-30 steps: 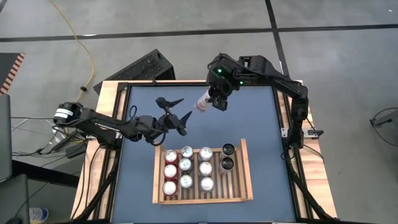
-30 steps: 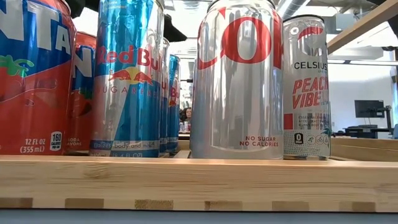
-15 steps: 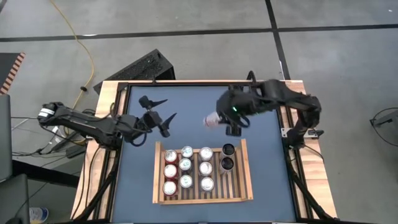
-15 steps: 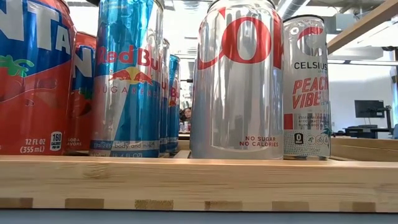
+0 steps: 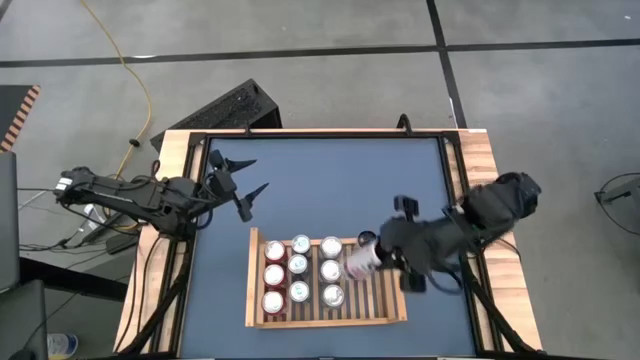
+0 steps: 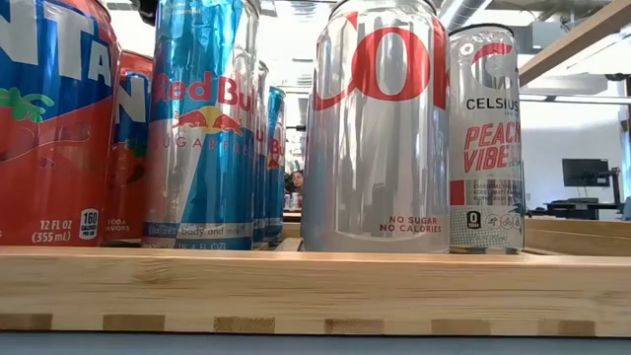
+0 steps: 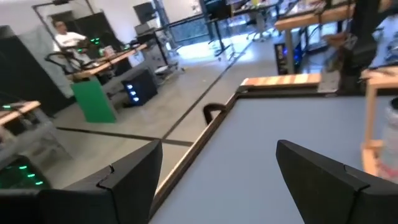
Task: Place canned beverage on shelf
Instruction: Put the white-pink soda can on the shelf aligned with the other white-pink soda can, then return to Home Position
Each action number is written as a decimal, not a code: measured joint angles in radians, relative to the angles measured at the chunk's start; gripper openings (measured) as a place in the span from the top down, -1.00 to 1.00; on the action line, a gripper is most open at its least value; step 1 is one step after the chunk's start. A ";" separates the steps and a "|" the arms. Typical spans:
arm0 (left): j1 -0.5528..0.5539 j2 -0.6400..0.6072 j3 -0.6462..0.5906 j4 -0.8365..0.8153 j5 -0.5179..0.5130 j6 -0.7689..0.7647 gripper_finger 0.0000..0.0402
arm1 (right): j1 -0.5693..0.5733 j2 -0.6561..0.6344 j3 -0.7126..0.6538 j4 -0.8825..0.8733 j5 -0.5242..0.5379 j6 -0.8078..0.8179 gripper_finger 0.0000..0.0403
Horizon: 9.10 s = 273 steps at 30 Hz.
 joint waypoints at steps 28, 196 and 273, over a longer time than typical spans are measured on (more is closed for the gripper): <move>-0.001 -0.046 0.000 -0.197 0.228 -0.151 -0.50 | 0.072 0.294 -0.095 0.002 -0.163 0.240 0.13; -0.001 -0.046 0.000 -0.241 0.219 -0.195 -0.50 | 0.050 0.294 -0.355 0.165 -0.159 -0.204 -0.30; -0.001 -0.280 0.101 -0.281 0.988 -0.256 -0.50 | -0.133 -0.578 -0.578 0.643 -0.193 -0.567 -0.32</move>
